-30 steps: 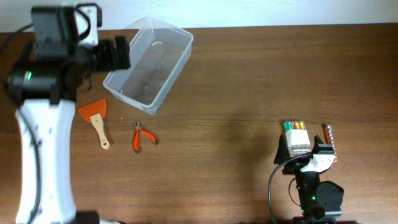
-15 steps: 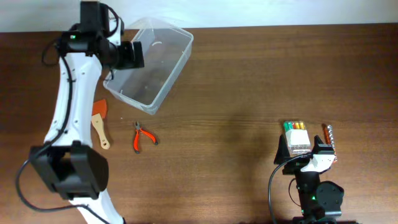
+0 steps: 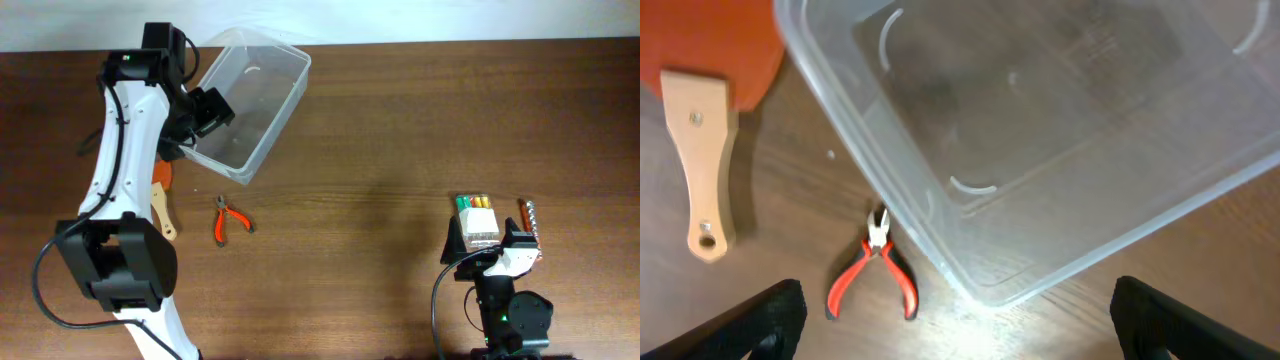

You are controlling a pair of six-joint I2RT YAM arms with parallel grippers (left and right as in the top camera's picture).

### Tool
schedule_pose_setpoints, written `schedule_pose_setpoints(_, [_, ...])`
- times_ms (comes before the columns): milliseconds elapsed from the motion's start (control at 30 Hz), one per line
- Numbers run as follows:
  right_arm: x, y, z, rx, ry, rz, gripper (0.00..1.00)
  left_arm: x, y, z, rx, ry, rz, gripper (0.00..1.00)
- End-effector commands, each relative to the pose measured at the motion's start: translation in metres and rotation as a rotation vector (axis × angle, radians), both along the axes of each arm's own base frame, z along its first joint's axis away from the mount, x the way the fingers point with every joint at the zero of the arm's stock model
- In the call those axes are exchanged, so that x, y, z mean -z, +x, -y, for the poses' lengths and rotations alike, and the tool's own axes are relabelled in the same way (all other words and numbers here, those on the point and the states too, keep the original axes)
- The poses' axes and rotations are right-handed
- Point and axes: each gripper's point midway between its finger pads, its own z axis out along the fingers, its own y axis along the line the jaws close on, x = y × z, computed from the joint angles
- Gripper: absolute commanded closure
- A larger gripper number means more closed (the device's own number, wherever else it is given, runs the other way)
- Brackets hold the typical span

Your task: Pack container

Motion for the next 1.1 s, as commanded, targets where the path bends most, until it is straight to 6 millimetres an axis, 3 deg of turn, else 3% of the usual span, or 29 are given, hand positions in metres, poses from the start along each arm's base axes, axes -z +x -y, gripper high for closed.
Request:
schedule_pose_setpoints(0, [0.002, 0.0, -0.001, -0.005, 0.007, -0.002, 0.01, 0.006, 0.002, 0.003, -0.094, -0.025, -0.021, 0.01])
schedule_pose_setpoints(167, [0.002, 0.0, -0.001, -0.005, 0.007, -0.002, 0.01, 0.022, 0.003, 0.002, -0.095, -0.017, -0.047, 0.01])
schedule_pose_setpoints(500, [0.002, 0.0, -0.001, -0.005, 0.007, -0.003, 0.01, 0.081, -0.018, 0.012, -0.091, -0.064, -0.22, 0.01])
schedule_pose_setpoints(933, [0.002, 0.0, 0.005, 0.028, -0.006, -0.001, 0.01, 0.082, -0.011, 0.013, -0.089, -0.074, -0.194, 0.01])
schedule_pose_setpoints(1000, [0.0, -0.001, 0.017, 0.098, -0.01, 0.006, 0.01, 0.082, -0.01, 0.013, -0.089, -0.075, -0.19, 0.01])
schedule_pose_setpoints(1067, [-0.011, 0.0, 0.014, 0.086, 0.0, 0.053, 0.02, 0.082, -0.007, 0.013, -0.088, -0.076, -0.179, 0.01])
